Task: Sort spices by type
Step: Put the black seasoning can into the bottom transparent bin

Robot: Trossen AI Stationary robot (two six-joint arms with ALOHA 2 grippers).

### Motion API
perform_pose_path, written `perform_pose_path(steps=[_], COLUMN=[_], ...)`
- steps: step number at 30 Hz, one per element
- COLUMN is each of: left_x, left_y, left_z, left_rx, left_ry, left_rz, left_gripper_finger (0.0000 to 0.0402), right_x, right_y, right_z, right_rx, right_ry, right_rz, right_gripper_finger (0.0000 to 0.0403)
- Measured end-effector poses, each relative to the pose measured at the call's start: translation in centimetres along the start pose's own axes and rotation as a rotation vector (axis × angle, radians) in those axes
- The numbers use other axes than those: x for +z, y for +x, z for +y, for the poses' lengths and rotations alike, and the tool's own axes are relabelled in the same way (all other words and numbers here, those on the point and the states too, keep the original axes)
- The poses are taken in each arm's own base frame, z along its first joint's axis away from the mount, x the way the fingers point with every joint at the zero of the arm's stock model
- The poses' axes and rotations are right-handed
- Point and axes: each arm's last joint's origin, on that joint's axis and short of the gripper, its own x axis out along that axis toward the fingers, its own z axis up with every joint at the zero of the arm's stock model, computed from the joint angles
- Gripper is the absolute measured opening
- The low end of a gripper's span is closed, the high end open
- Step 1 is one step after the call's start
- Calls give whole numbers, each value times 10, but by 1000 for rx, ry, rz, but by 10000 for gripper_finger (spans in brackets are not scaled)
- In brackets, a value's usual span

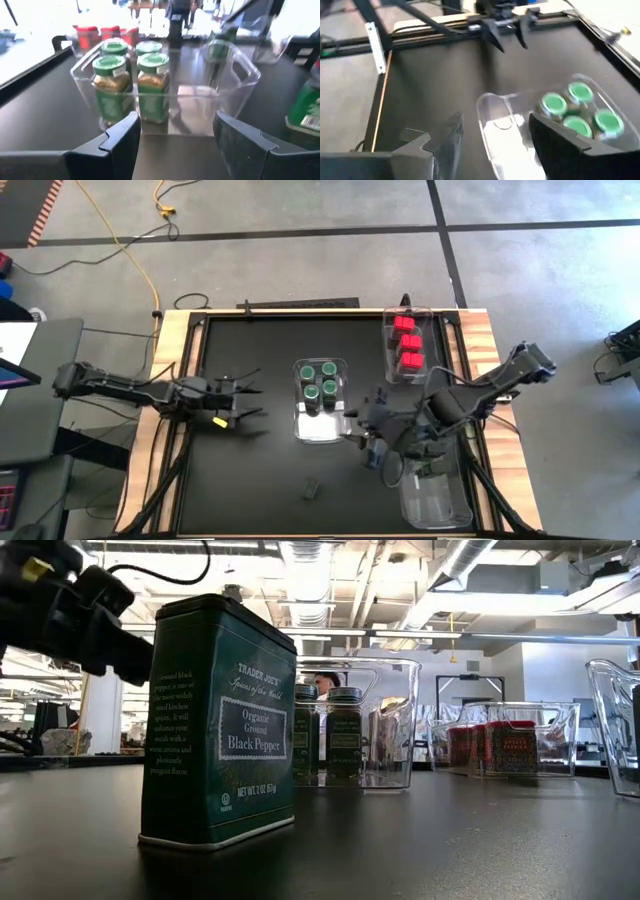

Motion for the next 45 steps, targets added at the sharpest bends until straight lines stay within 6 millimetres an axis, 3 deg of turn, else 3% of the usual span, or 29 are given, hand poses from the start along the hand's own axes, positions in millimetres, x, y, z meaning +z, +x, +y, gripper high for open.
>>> perform_pose_path(steps=[4,8,14,21,28,40,45], left_x=[-9,-11,-9,-5,-7,-7,-7], left_y=[-6,-8,-13,-24,-34,-34,-34], left_z=[3,7,11,10,10,9,9], left_rx=[-19,5,20,-27,-88,-128,-126], left_ry=[-27,-20,-36,-55,-94,-90,-93], left_rz=[-84,-63,-91,-165,-182,-181,-182], left_gripper_finger=[238,238,238,238,238,238,238], right_x=[20,36,52,53,50,46,34], right_y=[12,17,27,37,34,29,53], right_z=[7,16,31,44,46,57,65], right_rx=[41,71,110,107,120,160,222], right_ry=[-154,-321,-372,-404,-352,-362,-405], right_rz=[66,138,210,263,297,295,365], right_gripper_finger=[256,256,256,256,256,256,256])
